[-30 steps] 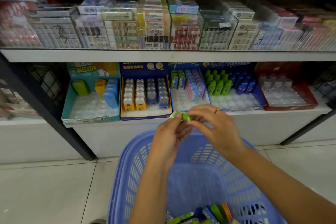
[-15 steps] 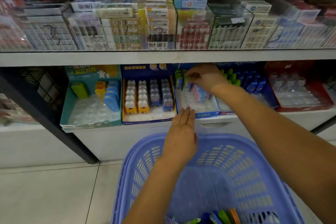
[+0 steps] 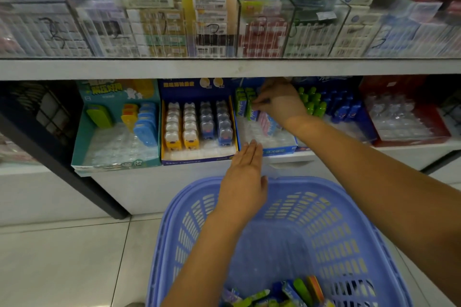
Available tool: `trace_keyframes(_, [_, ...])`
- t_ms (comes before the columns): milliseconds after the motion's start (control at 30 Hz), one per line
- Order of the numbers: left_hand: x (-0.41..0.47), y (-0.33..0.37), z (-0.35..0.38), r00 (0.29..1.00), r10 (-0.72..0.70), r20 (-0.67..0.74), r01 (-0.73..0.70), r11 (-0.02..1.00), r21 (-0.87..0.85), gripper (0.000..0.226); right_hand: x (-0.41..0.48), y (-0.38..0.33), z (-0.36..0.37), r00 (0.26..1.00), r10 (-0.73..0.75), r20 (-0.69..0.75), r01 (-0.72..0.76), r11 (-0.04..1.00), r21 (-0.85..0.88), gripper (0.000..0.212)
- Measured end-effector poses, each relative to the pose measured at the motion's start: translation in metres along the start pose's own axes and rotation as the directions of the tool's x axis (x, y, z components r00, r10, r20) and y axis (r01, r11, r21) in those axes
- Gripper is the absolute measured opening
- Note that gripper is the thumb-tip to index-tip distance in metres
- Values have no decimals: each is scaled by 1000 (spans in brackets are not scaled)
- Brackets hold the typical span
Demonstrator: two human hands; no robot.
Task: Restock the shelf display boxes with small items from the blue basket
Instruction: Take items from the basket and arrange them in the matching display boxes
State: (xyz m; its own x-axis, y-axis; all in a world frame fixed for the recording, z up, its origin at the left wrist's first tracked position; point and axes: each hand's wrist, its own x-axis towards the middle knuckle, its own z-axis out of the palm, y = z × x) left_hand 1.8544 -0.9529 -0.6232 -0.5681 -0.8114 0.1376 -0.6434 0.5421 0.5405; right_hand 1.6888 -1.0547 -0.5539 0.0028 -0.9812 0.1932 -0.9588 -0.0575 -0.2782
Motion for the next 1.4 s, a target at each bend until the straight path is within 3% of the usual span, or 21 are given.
trace_keyframes(67, [-1, 1, -3, 1000, 3, 17, -3, 1000, 10, 68, -7, -7, 0, 998, -66, 19, 69, 985, -159, 27])
trace_keyframes(133, [-4, 4, -5, 1000, 14, 8, -14, 999, -31, 64, -19, -11, -6, 999, -48, 19, 51, 984, -171, 35])
trace_keyframes(200, [-12, 7, -5, 995, 24, -98, -37, 990, -134, 53, -44, -17, -12, 997, -17, -70, 17, 1000, 9, 41])
trace_keyframes(267, [-22, 7, 7, 979, 6, -206, -48, 979, -197, 35, -85, -16, -13, 995, 23, -96, -5, 983, 184, 24])
trace_keyframes(300, [-28, 5, 18, 980, -25, -195, -20, 974, -225, 28, -111, -15, -8, 999, 32, -24, -26, 975, 222, 15])
trace_keyframes(367, [-41, -1, 47, 993, -106, 43, 113, 970, -216, 24, -161, -5, 14, 964, 58, 259, -109, 976, 186, 13])
trace_keyframes(433, [-59, -14, 83, 897, -184, 403, 237, 968, -86, 31, -200, -1, 63, 779, 209, 591, -237, 971, -31, 23])
trace_keyframes(467, [-70, -21, 100, 812, -209, 545, 268, 963, -29, 35, -217, 5, 90, 644, 364, 672, -316, 928, -200, 30])
trace_keyframes(533, [-91, -31, 129, 655, -215, 725, 252, 966, 59, 39, -249, 11, 124, 405, 579, 708, -285, 815, -504, 38])
trace_keyframes(600, [-107, -36, 149, 537, -203, 819, 172, 977, 129, 38, -269, 30, 152, 305, 392, 868, -308, 903, -300, 49])
trace_keyframes(667, [-115, -38, 163, 452, -216, 865, 111, 976, 186, 35, -284, 39, 162, 300, 295, 907, -258, 941, -221, 57])
trace_keyframes(767, [-117, -43, 172, 400, -240, 885, 128, 970, 205, 33, -298, 43, 176, 339, 294, 894, -287, 937, -200, 61])
trace_keyframes(867, [-114, -48, 175, 394, -255, 883, 175, 964, 200, 35, -303, 43, 190, 339, 277, 899, -306, 936, -173, 57])
trace_keyframes(1033, [-114, -50, 184, 397, -283, 873, 222, 953, 208, 39, -301, 47, 196, 239, 295, 925, -274, 935, -227, 58])
trace_keyframes(1100, [-114, -52, 188, 394, -295, 871, 235, 948, 215, 39, -306, 51, 194, 238, 282, 929, -301, 931, -205, 63])
trace_keyframes(1267, [-113, -60, 189, 371, -309, 876, 324, 927, 190, 33, -317, 66, 185, 265, 262, 928, -475, 873, -111, 42])
trace_keyframes(1333, [-109, -58, 188, 409, -294, 864, 341, 927, 154, 31, -312, 68, 182, 301, 249, 920, -469, 879, -85, 39])
trace_keyframes(1400, [-100, -53, 187, 528, -243, 813, 371, 928, 36, 40, -304, 68, 178, 365, 247, 897, -472, 880, -50, 33])
